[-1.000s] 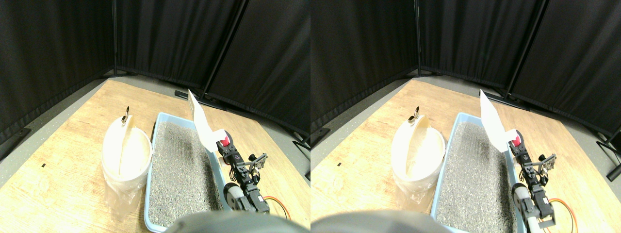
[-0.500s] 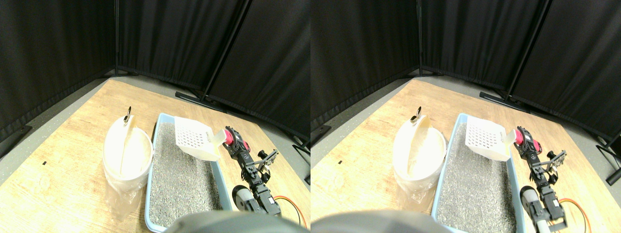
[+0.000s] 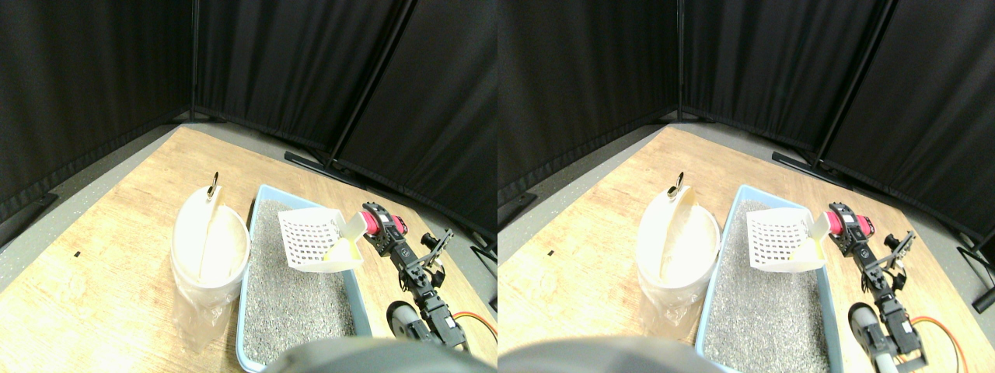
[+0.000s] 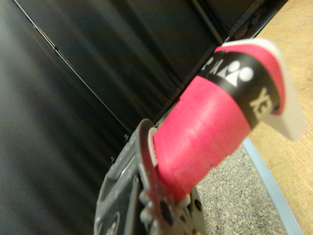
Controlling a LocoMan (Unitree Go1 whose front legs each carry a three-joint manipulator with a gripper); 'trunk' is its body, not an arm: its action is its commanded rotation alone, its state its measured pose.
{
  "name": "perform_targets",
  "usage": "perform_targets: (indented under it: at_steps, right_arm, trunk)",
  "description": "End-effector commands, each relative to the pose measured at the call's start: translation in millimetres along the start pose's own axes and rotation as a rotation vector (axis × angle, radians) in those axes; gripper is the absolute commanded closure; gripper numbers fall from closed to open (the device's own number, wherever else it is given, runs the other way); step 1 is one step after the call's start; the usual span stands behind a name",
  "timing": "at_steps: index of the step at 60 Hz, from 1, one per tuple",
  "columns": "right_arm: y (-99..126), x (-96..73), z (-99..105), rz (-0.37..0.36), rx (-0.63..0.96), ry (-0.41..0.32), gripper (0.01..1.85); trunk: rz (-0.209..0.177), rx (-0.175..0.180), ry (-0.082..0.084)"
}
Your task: Scoop (unimanual)
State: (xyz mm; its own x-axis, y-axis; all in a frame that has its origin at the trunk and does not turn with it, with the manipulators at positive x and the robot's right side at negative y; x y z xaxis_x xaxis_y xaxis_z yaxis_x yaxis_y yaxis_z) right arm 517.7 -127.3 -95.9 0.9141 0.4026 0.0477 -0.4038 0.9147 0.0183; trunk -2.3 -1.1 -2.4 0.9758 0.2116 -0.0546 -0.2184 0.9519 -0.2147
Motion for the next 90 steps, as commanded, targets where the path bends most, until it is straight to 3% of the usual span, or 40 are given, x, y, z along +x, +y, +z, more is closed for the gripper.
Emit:
perform_targets:
  at_steps: [1,18,19,32,54,57,73,90]
  right_arm:
    - [4,-1.3,9,0.037,0.004,-0.053,1.81]
    - [16,0.9,7,0.091,-0.004,-0.042,1.81]
    - [16,1.0,7,0.098,-0.005,-0.042,1.81]
    - [26,7.1,4,0.179,-0.004,-0.031,1.81]
    - [43,11.3,7,0.169,0.031,0.018,1.81]
    - [47,14.6,6,0.212,0.019,0.025,1.81]
    - [63,21.9,4,0.259,-0.030,0.070,1.81]
    - [70,32.5,-1,0.268,-0.117,0.134,1.81]
  trunk:
    - [0.030,-0.012,0.012]
    - [0.060,-0.033,0.012]
    - [0.079,-0.046,0.013]
    - [0.116,-0.070,0.017]
    - [0.166,-0.096,0.008]
    - [0.170,-0.100,0.008]
    - [0.182,-0.112,0.006]
    - [0.183,-0.112,0.009]
